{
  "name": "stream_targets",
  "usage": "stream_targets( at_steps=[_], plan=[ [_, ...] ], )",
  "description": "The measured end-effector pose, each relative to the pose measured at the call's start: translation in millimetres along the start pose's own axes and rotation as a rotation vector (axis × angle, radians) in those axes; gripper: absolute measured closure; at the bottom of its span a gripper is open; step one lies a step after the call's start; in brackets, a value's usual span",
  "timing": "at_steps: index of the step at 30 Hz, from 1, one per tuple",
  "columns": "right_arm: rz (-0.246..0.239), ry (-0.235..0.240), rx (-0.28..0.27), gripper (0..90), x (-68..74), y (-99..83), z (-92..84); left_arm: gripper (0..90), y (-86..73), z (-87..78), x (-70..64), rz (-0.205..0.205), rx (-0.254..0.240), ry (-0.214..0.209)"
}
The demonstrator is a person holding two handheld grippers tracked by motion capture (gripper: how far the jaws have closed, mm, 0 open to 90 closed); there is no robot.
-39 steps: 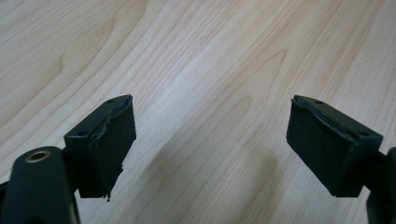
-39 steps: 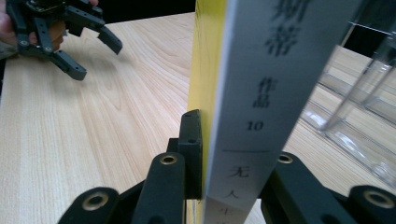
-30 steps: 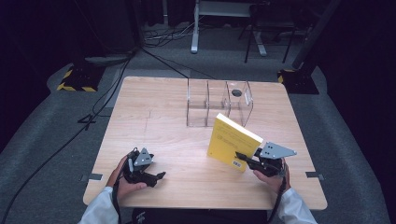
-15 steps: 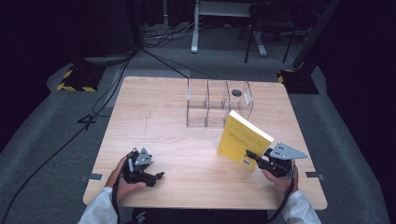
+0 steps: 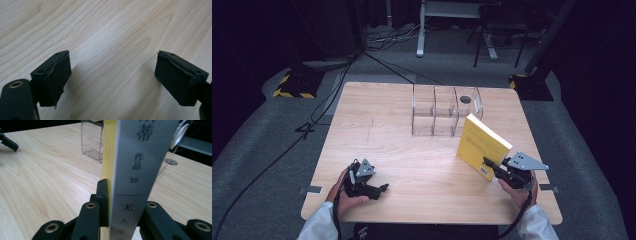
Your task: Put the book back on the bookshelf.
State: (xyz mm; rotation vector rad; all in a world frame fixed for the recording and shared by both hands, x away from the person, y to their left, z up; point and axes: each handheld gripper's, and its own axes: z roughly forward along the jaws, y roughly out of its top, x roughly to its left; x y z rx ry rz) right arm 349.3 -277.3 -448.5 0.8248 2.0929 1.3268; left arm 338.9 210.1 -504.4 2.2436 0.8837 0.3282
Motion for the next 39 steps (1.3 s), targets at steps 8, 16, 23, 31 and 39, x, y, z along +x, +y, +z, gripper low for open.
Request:
stream_targets(
  at_steps=[8, 16, 23, 31, 39],
  plan=[
    [0.009, -0.036, -0.001, 76.6, -1.8, 0.7, -2.6, 14.4, 0.8, 1.2, -1.4, -0.011, -0.004, 0.014],
    [0.036, -0.076, -0.019, 76.6, -6.8, 3.2, -4.7, 14.4, 0.9, 1.1, -1.4, -0.011, -0.004, 0.014],
    [0.049, -0.09, -0.035, 76.5, -9.5, 8.0, -3.6, 14.4, 0.9, 1.2, -1.4, -0.011, -0.004, 0.014],
    [0.066, -0.108, -0.062, 76.6, -11.2, 17.8, 1.1, 14.4, 0.9, 1.1, -1.3, -0.011, -0.003, 0.014],
    [0.074, -0.137, -0.054, 76.6, -12.7, 24.5, 9.0, 14.4, 0.9, 1.1, -1.4, -0.011, -0.003, 0.014]
  ],
)
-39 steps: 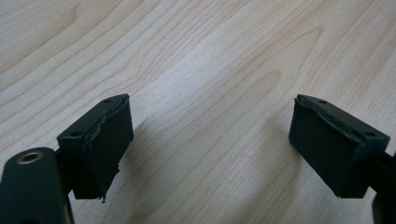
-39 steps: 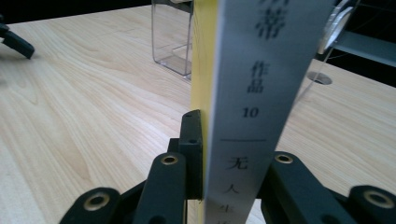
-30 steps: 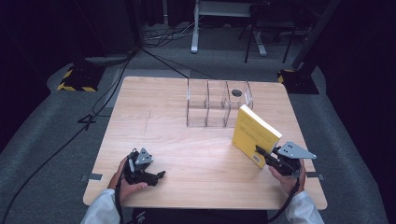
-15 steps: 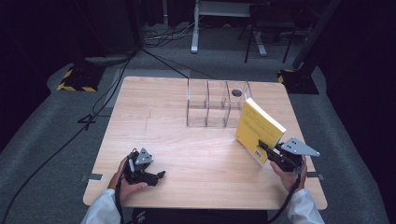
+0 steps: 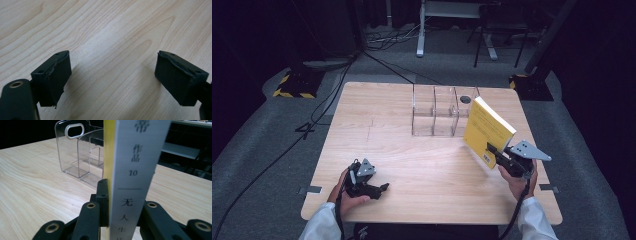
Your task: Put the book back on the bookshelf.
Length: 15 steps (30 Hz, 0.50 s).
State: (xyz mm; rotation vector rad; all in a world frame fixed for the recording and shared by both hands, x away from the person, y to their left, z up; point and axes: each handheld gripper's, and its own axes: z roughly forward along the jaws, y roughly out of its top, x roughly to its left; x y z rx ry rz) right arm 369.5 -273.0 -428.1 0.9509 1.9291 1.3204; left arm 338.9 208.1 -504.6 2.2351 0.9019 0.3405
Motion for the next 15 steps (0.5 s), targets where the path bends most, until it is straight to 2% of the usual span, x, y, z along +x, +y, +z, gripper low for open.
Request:
stream_targets(
  at_steps=[15],
  plan=[
    [0.015, -0.027, -0.012, 76.6, -1.5, 11.6, 16.6, 14.4, -0.1, 0.0, -0.1, 0.0, -0.001, 0.001]
  ],
)
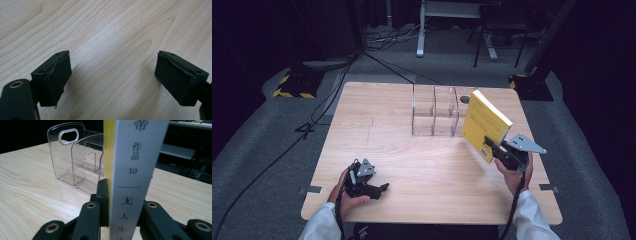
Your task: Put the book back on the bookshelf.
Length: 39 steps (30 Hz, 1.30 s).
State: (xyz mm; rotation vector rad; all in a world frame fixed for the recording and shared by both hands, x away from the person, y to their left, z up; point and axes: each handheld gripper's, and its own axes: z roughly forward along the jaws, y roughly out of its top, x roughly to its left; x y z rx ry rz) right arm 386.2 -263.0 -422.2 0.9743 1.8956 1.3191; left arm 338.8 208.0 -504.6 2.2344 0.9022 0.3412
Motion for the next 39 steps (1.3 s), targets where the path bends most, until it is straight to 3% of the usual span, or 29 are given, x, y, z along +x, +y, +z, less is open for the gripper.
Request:
stream_targets(
  at_steps=[24, 39],
  plan=[
    [0.016, -0.049, -0.023, 76.6, -7.9, 21.6, 19.4, 14.7, 0.0, -0.2, -0.1, 0.003, 0.001, 0.001],
    [0.038, -0.093, -0.039, 76.6, -12.6, 42.1, 45.7, 15.0, 0.1, -0.2, -0.6, 0.0, 0.001, -0.002]
  ],
)
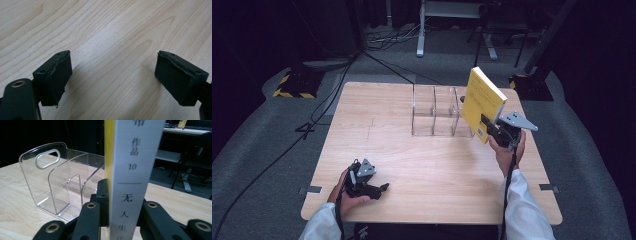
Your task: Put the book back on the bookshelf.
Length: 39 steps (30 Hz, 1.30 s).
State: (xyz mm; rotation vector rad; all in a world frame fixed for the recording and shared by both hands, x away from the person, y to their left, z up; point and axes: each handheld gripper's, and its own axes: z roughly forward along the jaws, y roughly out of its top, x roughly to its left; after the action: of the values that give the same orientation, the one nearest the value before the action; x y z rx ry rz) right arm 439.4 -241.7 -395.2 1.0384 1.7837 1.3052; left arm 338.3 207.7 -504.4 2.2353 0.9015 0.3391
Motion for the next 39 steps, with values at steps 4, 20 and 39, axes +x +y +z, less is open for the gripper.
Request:
stream_targets(
  at_steps=[4, 20, 39],
  plan=[
    [0.001, -0.003, 0.001, 76.6, 1.6, 4.1, 6.8, 15.0, 0.0, 0.0, 0.0, 0.0, 0.0, 0.0],
    [0.028, -0.065, 0.025, 76.6, 4.2, 2.1, 45.0, 15.0, 0.0, 0.0, 0.0, 0.0, 0.0, 0.0],
    [0.043, -0.103, 0.066, 76.6, 5.9, -11.9, 84.9, 15.0, -0.2, 0.0, 0.1, 0.002, -0.001, 0.003]
  ],
)
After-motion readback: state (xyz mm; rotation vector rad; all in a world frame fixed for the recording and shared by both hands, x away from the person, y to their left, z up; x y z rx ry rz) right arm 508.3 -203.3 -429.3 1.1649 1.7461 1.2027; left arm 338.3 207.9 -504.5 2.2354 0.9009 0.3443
